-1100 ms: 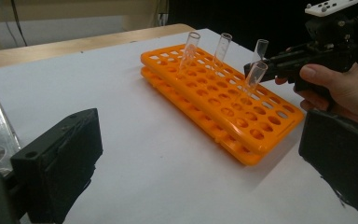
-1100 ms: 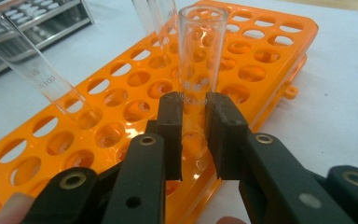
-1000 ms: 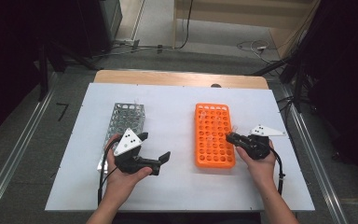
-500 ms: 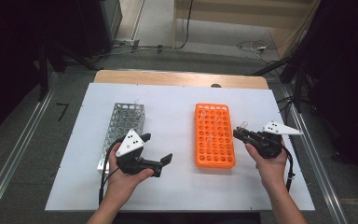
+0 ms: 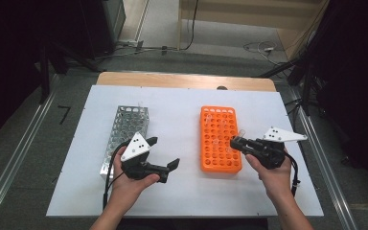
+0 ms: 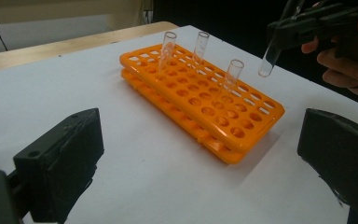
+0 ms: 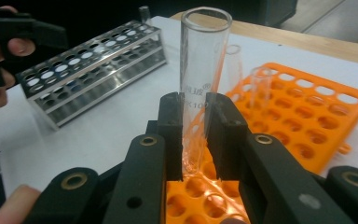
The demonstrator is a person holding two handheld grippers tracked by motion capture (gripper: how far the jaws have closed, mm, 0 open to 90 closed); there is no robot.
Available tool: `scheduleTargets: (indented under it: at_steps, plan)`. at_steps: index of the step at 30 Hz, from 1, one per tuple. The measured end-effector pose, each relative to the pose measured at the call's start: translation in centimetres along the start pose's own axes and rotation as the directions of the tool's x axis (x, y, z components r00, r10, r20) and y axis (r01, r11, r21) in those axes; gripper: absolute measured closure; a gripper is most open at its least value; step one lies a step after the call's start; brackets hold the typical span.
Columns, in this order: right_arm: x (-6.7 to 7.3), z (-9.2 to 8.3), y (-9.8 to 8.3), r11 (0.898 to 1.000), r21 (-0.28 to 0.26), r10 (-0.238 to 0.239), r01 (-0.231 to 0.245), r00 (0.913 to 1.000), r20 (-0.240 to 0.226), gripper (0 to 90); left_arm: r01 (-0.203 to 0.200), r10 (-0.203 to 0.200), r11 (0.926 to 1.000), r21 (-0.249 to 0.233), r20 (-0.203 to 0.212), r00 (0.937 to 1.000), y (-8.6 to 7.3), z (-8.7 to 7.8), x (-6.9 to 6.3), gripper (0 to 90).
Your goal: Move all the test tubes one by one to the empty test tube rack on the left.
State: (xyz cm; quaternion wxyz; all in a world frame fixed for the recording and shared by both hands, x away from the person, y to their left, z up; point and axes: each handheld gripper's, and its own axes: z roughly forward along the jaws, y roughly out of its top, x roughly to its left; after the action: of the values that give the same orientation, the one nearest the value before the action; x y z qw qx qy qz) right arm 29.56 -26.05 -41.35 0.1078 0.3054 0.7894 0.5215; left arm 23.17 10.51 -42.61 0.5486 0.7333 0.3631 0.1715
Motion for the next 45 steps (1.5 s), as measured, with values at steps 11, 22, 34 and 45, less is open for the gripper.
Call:
scheduleTargets:
  at_steps: [11, 22, 34, 45]
  plan:
    - [3.4, 2.8, -0.3, 0.997, 0.044, -0.057, 0.062, 0.9924, -0.109, 74.2, -0.006, 0.007, 0.9999, -0.009, 0.03, 0.9995, 0.5, 0.0, -0.8, 2.1]
    - [6.3, 5.5, -1.0, 0.988, 0.101, -0.096, 0.116, 0.978, -0.185, 74.2, -0.015, 0.016, 0.9998, -0.015, 0.098, 0.995, 0.7, 0.5, -1.7, 16.8]
    - [8.1, 6.8, -1.3, 0.981, 0.122, -0.117, 0.149, 0.9656, -0.232, 74.2, -0.05, 0.047, 0.9987, 0.013, 0.164, 0.9854, 0.5, 1.9, -3.6, 46.7]
    - [9.2, 7.1, -1.2, 0.976, 0.129, -0.137, 0.175, 0.9557, -0.26, 74.2, -0.06, 0.054, 0.9979, 0.023, 0.193, 0.9797, 0.3, 2.3, -4.1, 68.1]
